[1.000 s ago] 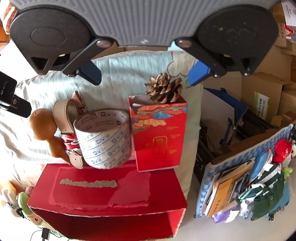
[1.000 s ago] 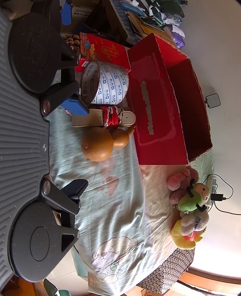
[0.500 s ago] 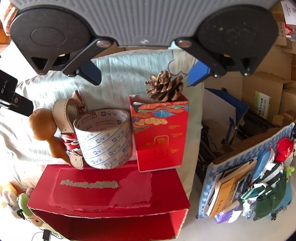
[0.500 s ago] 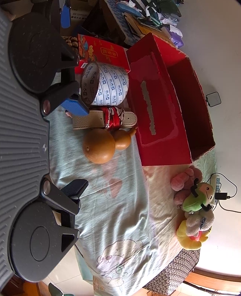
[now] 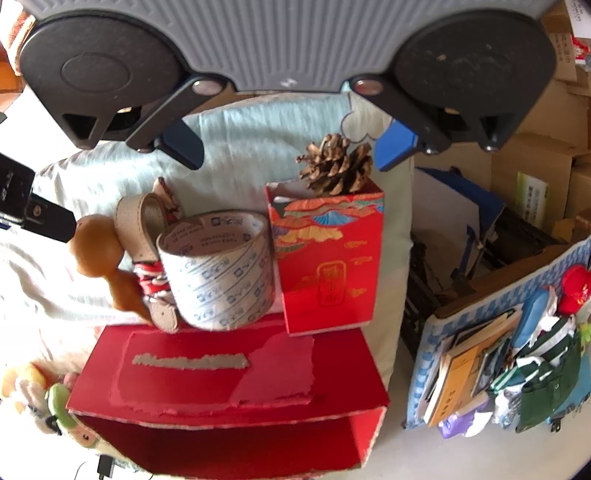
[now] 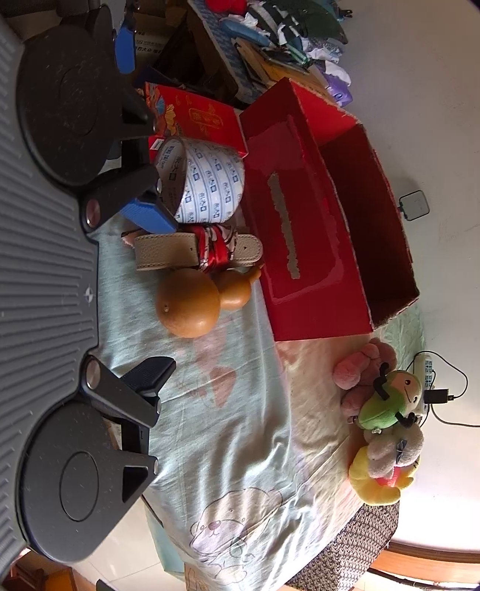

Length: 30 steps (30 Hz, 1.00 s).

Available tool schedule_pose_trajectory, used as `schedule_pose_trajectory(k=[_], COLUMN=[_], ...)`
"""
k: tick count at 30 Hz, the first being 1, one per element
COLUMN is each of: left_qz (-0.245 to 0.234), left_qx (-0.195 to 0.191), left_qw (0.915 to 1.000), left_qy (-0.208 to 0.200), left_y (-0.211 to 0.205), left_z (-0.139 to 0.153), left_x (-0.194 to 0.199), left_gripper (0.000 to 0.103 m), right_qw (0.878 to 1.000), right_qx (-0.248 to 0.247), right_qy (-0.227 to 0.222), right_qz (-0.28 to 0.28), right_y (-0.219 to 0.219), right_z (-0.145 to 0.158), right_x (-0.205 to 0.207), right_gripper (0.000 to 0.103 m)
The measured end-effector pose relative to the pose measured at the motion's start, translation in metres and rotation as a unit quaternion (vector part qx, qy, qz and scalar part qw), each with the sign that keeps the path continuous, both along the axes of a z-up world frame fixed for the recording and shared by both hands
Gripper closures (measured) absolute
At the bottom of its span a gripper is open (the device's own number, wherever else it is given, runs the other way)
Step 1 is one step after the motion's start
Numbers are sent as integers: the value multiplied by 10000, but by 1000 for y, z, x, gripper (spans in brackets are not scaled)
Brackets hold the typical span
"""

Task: Organize objects
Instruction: 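Close the right gripper around the brown gourd's body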

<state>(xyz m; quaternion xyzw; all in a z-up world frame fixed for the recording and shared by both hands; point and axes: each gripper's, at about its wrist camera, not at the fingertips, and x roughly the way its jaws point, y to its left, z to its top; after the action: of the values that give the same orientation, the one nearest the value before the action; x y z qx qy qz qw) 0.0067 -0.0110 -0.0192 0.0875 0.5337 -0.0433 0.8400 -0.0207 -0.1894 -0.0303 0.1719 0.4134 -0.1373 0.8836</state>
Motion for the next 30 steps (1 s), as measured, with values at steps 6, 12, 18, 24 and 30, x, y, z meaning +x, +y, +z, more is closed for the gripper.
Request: schedule_pose_trajectory(k=[6, 12, 18, 24, 30], left_qz=[-178, -999, -1954, -2113, -1667], left_qx=[-187, -1081, -1890, -1982, -1800], left_qw=[9996, 9891, 9623, 9569, 9691], left_qy=[77, -3, 129, 176, 259], left_y=[-4, -16, -49, -91, -114], left_z=[-2, 18, 22, 7, -6], left_x=[5, -2, 3, 9, 24], left_gripper=[8, 11, 11, 13, 14], right_qw=[9996, 9954, 9839, 9640, 9450], right_qx=[295, 928, 1637, 2265, 2474], right_qy=[-44, -127, 48, 444, 982], right_qz=[-8, 201, 713, 1320, 1901], right_y=[-23, -58, -90, -117, -127], right_z=[-8, -12, -26, -44, -58], right_x=[7, 23, 48, 83, 111], right_gripper=[32, 42, 50, 54, 54])
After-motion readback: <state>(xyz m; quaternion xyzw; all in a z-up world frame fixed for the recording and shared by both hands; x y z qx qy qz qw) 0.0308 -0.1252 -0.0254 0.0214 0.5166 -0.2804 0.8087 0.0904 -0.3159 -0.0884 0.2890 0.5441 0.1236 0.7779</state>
